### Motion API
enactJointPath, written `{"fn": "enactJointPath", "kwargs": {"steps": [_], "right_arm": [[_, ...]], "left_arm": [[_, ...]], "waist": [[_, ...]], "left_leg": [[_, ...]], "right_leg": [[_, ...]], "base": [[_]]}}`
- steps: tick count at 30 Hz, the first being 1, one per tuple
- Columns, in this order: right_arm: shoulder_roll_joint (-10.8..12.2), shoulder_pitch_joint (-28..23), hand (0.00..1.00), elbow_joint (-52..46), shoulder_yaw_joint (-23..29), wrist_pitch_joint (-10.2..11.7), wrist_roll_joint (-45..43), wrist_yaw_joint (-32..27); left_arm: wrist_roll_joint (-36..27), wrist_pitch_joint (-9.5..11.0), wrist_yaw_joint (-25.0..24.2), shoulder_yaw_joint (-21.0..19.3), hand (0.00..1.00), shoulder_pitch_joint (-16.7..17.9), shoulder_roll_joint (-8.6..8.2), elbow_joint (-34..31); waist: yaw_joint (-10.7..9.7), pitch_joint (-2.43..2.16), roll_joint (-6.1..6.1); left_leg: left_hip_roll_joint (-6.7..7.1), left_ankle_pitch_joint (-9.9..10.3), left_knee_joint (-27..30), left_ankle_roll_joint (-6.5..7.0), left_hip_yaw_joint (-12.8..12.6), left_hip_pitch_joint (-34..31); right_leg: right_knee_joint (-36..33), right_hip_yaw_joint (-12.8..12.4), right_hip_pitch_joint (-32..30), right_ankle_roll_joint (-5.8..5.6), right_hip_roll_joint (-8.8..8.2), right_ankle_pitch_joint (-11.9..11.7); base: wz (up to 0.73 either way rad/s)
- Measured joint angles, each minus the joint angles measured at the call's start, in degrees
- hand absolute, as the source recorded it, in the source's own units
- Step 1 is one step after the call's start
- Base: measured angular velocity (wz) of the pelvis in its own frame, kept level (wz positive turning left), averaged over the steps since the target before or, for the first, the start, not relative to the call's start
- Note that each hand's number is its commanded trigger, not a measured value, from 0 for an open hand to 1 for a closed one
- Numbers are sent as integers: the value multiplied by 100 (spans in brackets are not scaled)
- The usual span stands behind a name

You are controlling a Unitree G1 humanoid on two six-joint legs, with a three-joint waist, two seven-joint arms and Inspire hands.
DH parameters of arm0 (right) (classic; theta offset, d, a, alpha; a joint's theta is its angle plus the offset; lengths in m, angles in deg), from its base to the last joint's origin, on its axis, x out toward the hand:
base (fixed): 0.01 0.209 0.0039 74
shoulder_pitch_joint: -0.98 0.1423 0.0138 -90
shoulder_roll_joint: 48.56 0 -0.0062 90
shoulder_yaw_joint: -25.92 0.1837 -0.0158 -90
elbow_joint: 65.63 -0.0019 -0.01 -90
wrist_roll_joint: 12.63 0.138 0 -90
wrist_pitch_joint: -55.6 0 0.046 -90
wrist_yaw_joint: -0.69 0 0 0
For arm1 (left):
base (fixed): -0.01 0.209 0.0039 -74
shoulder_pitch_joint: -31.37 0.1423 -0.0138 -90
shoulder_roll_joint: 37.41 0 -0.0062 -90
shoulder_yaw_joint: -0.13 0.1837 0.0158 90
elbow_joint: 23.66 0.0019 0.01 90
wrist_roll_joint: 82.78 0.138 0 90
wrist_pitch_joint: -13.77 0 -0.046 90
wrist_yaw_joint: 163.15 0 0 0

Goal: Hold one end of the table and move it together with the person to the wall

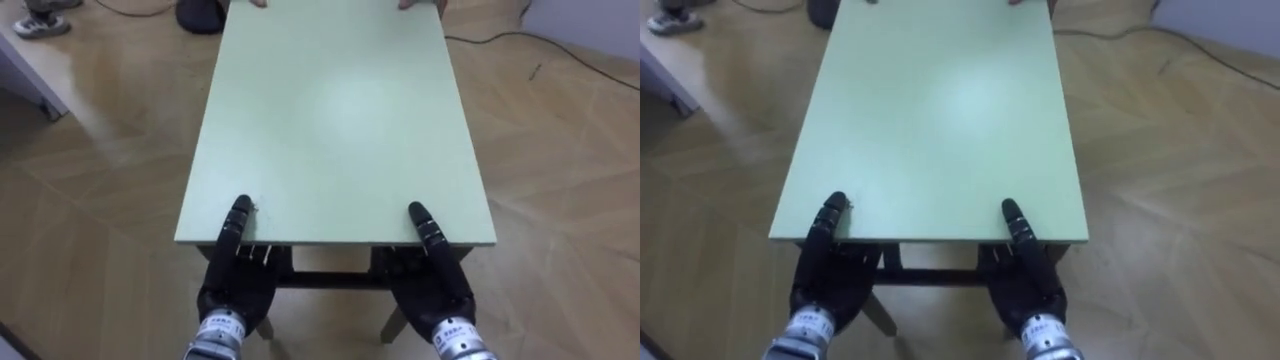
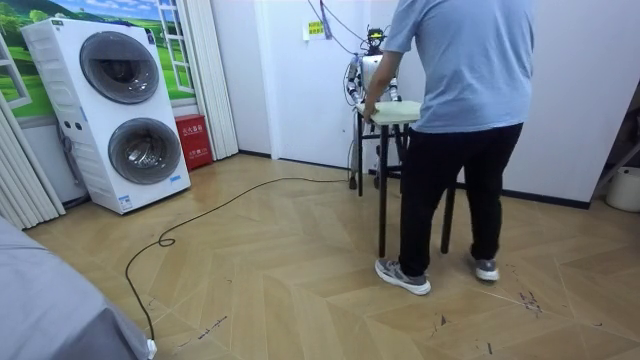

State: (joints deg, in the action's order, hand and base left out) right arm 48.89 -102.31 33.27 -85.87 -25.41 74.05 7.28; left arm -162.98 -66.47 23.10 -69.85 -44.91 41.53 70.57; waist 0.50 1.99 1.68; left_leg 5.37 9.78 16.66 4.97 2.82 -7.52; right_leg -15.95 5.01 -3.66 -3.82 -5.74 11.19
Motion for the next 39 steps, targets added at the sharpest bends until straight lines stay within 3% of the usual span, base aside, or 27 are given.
{"fn": "enactJointPath", "kwargs": {"steps": [10,13,15,17,19,21,23,24,27,29,32,34,35,36,37,39], "right_arm": [[34,17,100,5,-109,134,6,0],[66,7,100,8,-119,198,9,44],[-1,-27,100,16,-99,198,18,53],[-44,-45,100,16,-80,194,43,65],[-89,-46,100,16,-53,198,71,112],[-90,-39,100,16,5,190,69,144],[-78,-38,100,15,27,167,67,156],[-59,-8,100,10,28,145,58,155],[-56,66,100,4,55,125,61,127],[-67,114,100,-4,55,95,61,110],[-72,128,100,-11,56,105,61,107],[-96,134,100,-10,63,105,48,106],[-112,161,100,-10,49,102,41,102],[-114,186,100,-10,37,99,22,82],[-132,139,100,-3,20,105,-7,76],[-167,146,100,-4,-56,104,-23,76]], "left_arm": [[-2,5,0,1,100,37,20,-50],[0,-3,-2,-6,100,34,19,-80],[-1,-54,-2,-10,100,26,37,-79],[-3,-75,-2,12,100,19,29,-80],[6,-98,-2,23,100,-10,45,-80],[4,-113,-2,33,100,-45,67,-83],[2,-142,-2,36,100,-55,65,-83],[-8,-141,-1,19,100,-42,62,-83],[-1,-128,-2,-22,100,-28,-12,-112],[6,-98,-2,-13,100,-11,-34,-159],[10,-36,-2,30,100,-7,-38,-165],[10,-10,-2,44,100,-6,-104,-165],[6,44,-1,47,100,-2,-113,-166],[-2,78,-1,46,100,0,-127,-163],[2,88,3,50,100,48,-130,-155],[8,139,-10,54,100,114,-119,-160]], "waist": [[325,4,-201],[313,5,-203],[235,5,-203],[73,4,-202],[-28,4,-201],[-145,3,-200],[-162,3,-203],[-69,3,-202],[186,-1,-159],[202,-7,-144],[330,-18,-115],[358,-20,-2],[397,-10,30],[458,-8,36],[476,-29,66],[509,-30,66]], "left_leg": [[-57,-25,-93,-39,136,-19],[-51,-39,-24,-62,289,-104],[7,-69,48,-107,549,-158],[26,-80,98,-115,514,-256],[-11,-124,179,-105,185,-427],[-330,-218,133,54,-1267,-603],[-407,-252,77,114,-1593,-633],[-380,-253,78,115,-1527,-639],[-353,-310,85,86,-1433,-721],[-359,-349,81,78,-1444,-740],[-369,-364,87,75,-1343,-720],[-401,-375,92,75,-1154,-711],[-395,-376,91,74,-1109,-713],[-341,-374,106,74,-1128,-733],[-317,-371,111,64,-1148,-719],[-299,-366,87,61,-1242,-715]], "right_leg": [[333,251,313,2,45,-1],[324,682,401,7,52,-4],[304,1040,526,20,67,4],[252,1165,571,126,80,78],[199,1402,584,147,92,119],[199,1578,593,211,150,162],[201,1477,561,237,181,225],[210,1367,571,256,240,290],[239,1427,583,273,268,337],[233,1569,617,274,254,337],[86,1564,631,274,283,337],[-341,1477,427,202,269,392],[-327,1170,198,200,214,514],[-167,987,-114,293,22,492],[-367,1050,-243,320,-84,423],[-388,1119,-236,342,-116,452]], "base": [[32],[67],[95],[107],[96],[107],[81],[50],[24],[51],[43],[24],[17],[22],[21],[21]]}}
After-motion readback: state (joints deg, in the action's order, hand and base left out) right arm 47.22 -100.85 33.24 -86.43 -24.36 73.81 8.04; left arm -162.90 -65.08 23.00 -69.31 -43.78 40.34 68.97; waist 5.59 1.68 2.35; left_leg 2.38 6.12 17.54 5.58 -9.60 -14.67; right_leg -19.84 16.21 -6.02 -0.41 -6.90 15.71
